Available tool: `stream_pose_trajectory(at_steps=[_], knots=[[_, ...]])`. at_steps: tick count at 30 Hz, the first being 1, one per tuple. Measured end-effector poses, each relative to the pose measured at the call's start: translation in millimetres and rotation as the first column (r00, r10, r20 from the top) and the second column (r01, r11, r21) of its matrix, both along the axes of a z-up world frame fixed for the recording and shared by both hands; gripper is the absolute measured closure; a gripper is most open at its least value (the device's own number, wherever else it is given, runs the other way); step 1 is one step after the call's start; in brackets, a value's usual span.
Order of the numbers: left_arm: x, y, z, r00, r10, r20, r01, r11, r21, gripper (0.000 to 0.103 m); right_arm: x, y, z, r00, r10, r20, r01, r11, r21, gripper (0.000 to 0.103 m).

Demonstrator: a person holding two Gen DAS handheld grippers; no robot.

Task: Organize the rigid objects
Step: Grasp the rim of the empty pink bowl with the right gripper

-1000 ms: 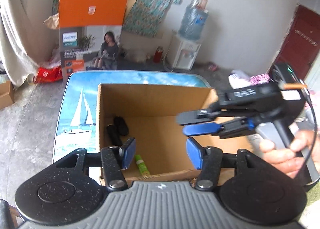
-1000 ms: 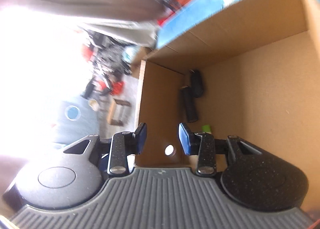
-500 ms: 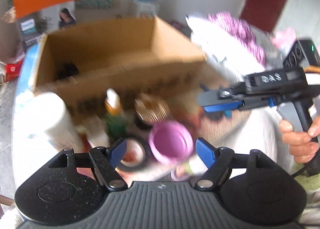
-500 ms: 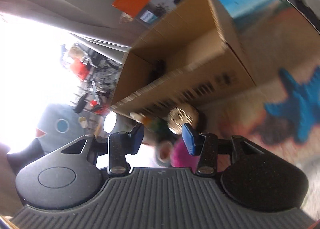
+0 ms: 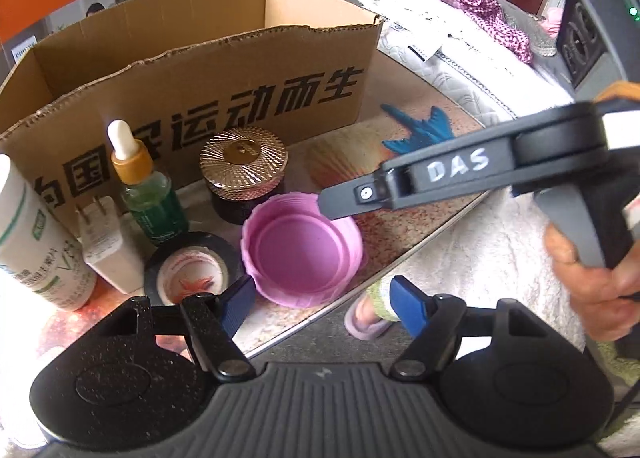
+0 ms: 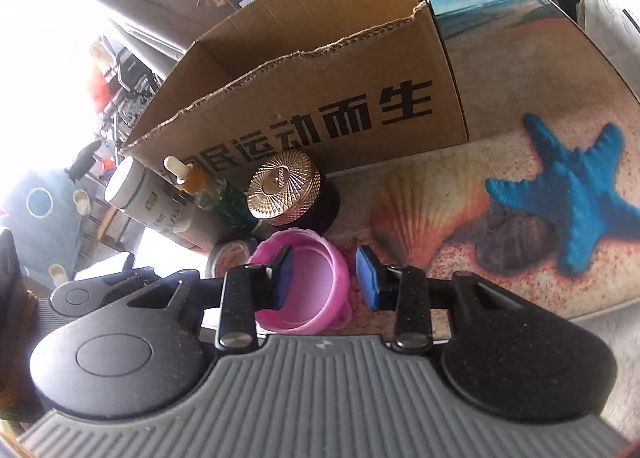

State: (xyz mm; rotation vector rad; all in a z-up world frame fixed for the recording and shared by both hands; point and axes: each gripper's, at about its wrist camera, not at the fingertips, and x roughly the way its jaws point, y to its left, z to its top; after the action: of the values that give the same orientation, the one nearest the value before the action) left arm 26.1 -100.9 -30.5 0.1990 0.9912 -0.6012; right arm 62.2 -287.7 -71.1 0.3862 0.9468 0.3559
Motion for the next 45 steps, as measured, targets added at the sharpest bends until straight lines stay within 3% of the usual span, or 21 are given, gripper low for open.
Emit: stream_pose_trajectory(at_steps=[6, 12, 18, 34, 40, 45], knots=[[0.3, -8.6, -1.9, 0.999, -0.041, -0.003, 0.041, 0.999, -0.019, 0.028, 3.1, -6.5, -2.3, 1.0, 0.001, -0.01, -0.001, 1.0, -0.013, 0.084], [1.4, -24.8, -2.4, 0.996, -0.082, 0.02, 0.082, 0.996, -0.016, 0.028, -3.2, -20.2, -0.8, 1.0, -0.031, -0.005, 0.031, 0.999, -0.03, 0.085], [-1.8, -30.4, 0.6, 0.994, -0.089, 0.069, 0.087, 0.996, 0.037, 0.026, -6.3, -29.2, -1.7, 0.999, -0.048, -0.003, 0.048, 0.999, -0.024, 0.084], [20.6, -39.8, -11.0, 0.994, -0.08, 0.076, 0.073, 0.994, 0.084, 0.027, -0.6, -21.3, -4.3, 0.999, -0.032, 0.014, 0.033, 0.996, -0.08, 0.083], [21.4, -39.6, -11.1, 0.994, -0.075, 0.085, 0.068, 0.994, 0.084, 0.031, -0.3, -19.8, -7.1, 0.999, -0.029, 0.023, 0.03, 0.996, -0.082, 0.091], [14.9, -36.9, -2.9, 0.992, -0.072, 0.103, 0.065, 0.996, 0.067, 0.031, -5.0, -19.7, -0.2, 0.999, -0.037, 0.039, 0.04, 0.996, -0.085, 0.091]])
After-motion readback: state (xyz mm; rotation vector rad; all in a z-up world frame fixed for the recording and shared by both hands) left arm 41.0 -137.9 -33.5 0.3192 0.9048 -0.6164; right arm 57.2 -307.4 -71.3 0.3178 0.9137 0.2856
